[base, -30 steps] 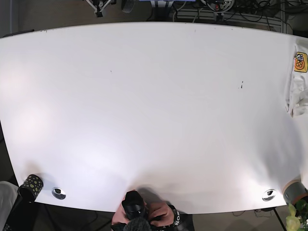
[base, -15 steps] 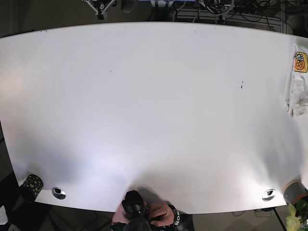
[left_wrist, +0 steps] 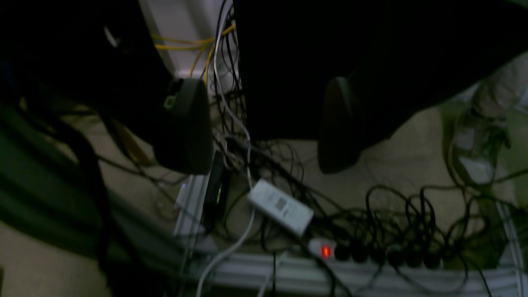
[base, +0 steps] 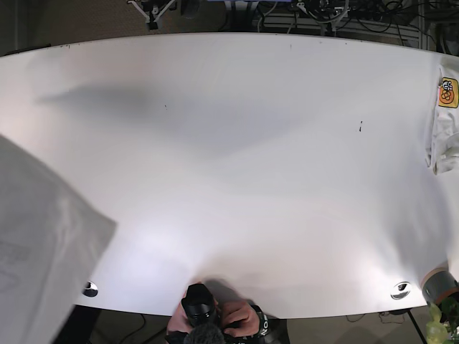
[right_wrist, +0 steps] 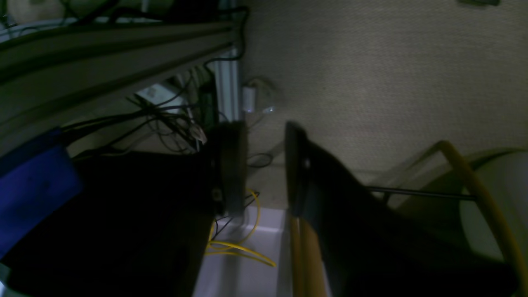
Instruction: Fold the T-shirt properly
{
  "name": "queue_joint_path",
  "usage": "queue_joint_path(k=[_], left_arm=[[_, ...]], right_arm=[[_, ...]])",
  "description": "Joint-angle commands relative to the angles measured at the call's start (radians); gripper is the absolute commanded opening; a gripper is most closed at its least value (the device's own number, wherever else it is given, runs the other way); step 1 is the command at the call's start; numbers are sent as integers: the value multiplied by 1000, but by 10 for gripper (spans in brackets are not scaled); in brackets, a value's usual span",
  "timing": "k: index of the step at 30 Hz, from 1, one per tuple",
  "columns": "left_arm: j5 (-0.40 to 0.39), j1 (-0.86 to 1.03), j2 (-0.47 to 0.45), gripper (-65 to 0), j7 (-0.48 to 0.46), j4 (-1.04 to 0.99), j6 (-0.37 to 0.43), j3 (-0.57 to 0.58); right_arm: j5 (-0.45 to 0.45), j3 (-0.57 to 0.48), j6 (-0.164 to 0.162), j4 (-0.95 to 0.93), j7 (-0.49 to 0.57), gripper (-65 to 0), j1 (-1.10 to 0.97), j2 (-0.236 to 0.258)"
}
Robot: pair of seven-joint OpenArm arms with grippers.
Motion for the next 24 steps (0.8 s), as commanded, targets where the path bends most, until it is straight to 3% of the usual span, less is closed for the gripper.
queue_joint_path(k=[1, 24], left_arm=[[5, 5, -8, -283, -8, 1, -1, 2], [3, 48, 19, -282, -11, 2, -4, 0]], right_arm=[[4, -1, 5, 1, 7, -498, -8, 5], [5, 5, 16, 6, 7, -498, -40, 11]])
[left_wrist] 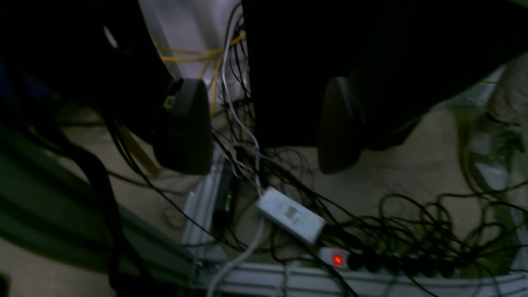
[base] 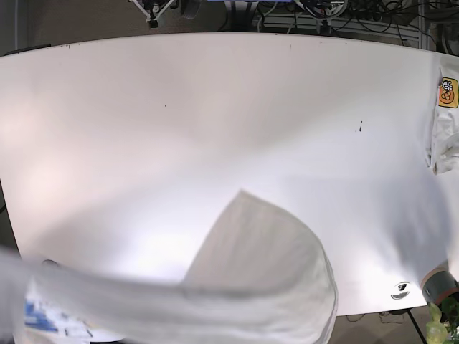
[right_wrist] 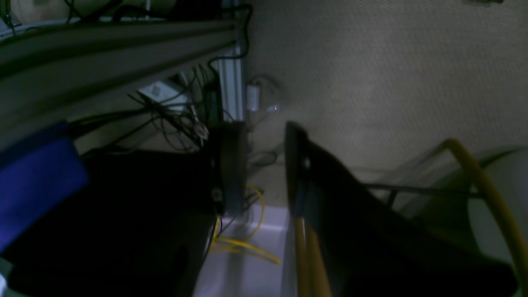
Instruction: Fold the T-shirt properly
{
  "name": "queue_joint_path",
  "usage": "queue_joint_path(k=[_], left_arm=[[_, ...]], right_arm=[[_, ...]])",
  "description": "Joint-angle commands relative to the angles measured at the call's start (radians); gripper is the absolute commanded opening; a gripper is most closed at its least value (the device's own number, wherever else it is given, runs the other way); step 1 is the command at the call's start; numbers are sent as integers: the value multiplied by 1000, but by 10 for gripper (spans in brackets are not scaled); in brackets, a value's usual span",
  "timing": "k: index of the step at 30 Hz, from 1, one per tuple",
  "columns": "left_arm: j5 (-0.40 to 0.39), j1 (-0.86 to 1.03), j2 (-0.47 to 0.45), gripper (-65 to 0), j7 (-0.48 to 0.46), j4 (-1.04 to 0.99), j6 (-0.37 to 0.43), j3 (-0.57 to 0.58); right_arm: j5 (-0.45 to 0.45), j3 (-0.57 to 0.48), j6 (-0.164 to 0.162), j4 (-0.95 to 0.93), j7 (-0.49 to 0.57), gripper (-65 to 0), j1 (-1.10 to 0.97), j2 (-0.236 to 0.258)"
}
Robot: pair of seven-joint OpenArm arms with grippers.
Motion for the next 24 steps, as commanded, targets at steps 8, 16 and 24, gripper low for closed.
queue_joint_path(k=[8, 16, 24], left_arm=[[2, 27, -4, -282, -6, 40, 1, 2], [0, 27, -1, -282, -5, 41, 1, -1], [-1, 42, -3, -282, -5, 47, 1, 0]], right_arm=[[-1, -2, 11, 0, 6, -501, -11, 26], [9, 2, 12, 50, 6, -504, -24, 27], [1, -1, 12, 49, 6, -504, -23, 27]])
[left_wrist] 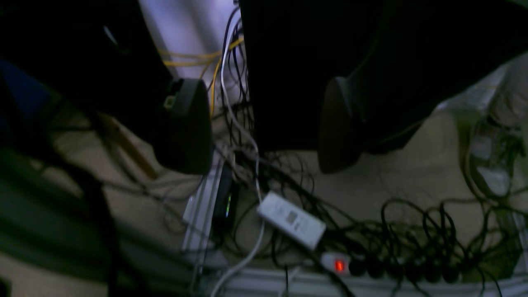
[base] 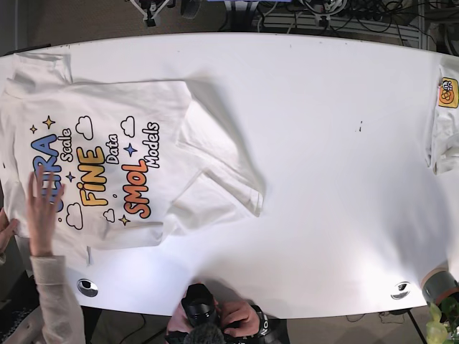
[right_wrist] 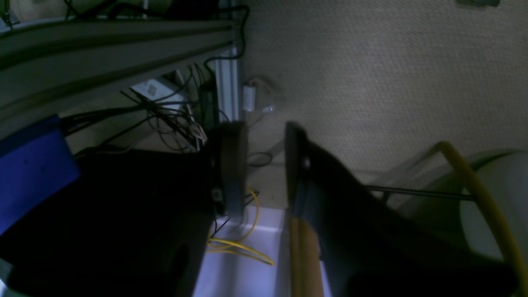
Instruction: Fold the T-shirt properly
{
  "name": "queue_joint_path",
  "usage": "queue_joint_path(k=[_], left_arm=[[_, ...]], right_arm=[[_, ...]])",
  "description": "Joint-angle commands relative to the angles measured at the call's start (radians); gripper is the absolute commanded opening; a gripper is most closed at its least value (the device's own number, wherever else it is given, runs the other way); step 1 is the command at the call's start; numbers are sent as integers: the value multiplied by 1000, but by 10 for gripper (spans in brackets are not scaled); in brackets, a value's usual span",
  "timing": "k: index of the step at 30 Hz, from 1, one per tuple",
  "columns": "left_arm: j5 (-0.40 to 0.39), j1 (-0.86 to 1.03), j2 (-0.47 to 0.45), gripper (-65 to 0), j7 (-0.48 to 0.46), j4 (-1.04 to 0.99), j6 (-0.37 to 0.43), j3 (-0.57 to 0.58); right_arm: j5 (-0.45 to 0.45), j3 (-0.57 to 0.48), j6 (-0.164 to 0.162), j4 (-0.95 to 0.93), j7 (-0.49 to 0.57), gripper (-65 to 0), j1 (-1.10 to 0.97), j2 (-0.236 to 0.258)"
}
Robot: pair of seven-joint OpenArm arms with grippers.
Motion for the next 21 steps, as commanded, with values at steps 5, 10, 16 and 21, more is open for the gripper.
queue_joint_path(k=[5, 10, 16, 21], left_arm=[[5, 0, -5, -282, -7, 2, -1, 4], [2, 0, -5, -282, -7, 2, -1, 4], [5, -1, -7, -282, -5, 2, -1, 4], [6, -1, -9, -282, -5, 2, -1, 5]], right_arm=[[1, -4, 6, 3, 7, -504, -7, 5], [4, -2, 6, 3, 7, -504, -9, 4], [10, 1, -3, 3, 7, -504, -12, 5], [10, 1, -2, 3, 7, -506, -12, 7]])
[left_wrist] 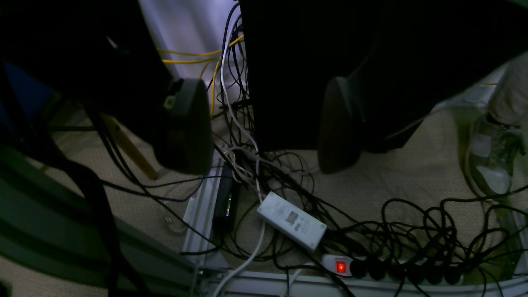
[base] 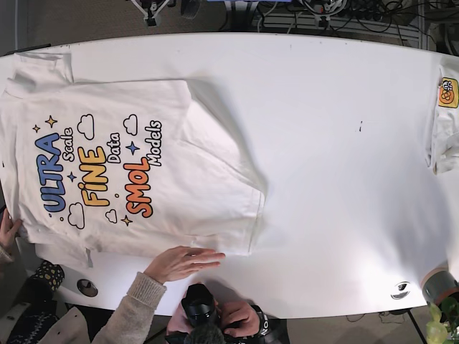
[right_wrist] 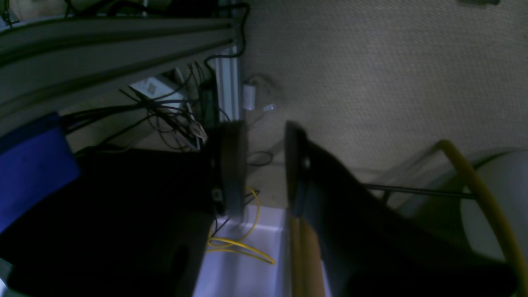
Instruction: Fold the T-shirt properly
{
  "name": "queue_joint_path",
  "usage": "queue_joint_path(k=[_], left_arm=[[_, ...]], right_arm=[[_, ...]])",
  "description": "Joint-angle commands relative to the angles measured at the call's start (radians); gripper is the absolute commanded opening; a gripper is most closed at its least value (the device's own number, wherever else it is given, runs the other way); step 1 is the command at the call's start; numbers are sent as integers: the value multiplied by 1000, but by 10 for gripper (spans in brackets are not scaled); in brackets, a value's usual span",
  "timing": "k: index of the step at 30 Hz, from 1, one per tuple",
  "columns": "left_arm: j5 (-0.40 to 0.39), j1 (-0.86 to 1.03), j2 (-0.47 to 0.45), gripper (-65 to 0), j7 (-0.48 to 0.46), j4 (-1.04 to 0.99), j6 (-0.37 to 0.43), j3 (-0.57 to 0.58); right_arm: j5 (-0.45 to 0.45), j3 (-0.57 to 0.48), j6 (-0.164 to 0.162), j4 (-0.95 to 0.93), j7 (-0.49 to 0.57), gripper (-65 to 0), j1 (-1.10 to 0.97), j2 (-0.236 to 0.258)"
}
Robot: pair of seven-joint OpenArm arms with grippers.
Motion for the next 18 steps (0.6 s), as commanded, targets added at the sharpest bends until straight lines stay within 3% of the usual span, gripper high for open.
queue_joint_path(k=[1, 18], left_arm=[[6, 5, -8, -282, -3, 1, -2, 2], [6, 3, -10, -282, 0, -5, 2, 0]], right_arm=[[8, 1, 2, 3, 7, -506, -8, 10], [6, 0, 1, -4, 6, -504, -8, 2]])
